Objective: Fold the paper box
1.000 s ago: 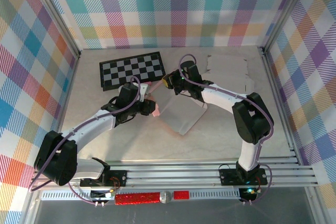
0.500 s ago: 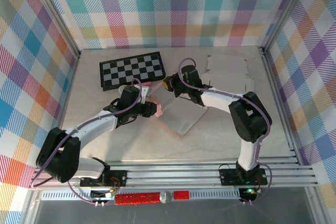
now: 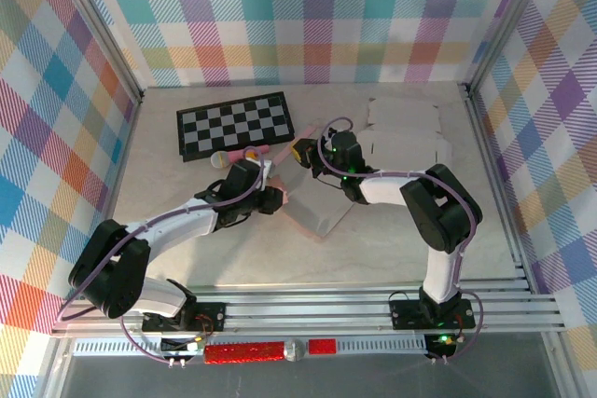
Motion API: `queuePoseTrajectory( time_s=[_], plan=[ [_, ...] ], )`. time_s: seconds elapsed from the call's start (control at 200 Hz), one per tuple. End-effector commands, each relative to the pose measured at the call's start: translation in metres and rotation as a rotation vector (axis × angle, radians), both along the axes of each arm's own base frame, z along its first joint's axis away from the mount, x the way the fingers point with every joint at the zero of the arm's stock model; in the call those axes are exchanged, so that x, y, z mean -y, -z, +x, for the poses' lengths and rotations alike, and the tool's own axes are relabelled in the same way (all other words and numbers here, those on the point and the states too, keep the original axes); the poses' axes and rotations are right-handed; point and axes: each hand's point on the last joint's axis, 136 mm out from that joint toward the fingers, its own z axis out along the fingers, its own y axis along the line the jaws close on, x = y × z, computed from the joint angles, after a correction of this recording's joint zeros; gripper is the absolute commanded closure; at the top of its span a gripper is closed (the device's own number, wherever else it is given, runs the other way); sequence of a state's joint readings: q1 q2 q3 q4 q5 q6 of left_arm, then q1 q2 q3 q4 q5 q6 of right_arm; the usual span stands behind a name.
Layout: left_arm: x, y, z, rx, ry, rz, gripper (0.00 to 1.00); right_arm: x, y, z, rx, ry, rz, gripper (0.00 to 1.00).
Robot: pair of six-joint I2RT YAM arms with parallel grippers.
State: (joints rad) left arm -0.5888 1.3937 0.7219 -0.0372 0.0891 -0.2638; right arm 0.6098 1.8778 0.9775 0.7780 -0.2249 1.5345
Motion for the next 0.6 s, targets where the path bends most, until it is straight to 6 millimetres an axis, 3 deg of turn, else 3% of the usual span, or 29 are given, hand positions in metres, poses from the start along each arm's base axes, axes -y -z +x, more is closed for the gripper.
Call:
queuePoseTrajectory(
  time_s=[0.0, 0.595],
  plan=[
    [0.001, 0.003, 0.002, 0.025, -0.030, 0.014, 0.70, -0.004, -0.016, 0.000, 0.062, -0.009, 0.063, 1.00],
    [-0.001, 0.011, 0.010, 0.062, -0.076, 0.016, 0.73, -0.004, 0.011, -0.016, 0.126, -0.073, 0.056, 1.00]
  ],
)
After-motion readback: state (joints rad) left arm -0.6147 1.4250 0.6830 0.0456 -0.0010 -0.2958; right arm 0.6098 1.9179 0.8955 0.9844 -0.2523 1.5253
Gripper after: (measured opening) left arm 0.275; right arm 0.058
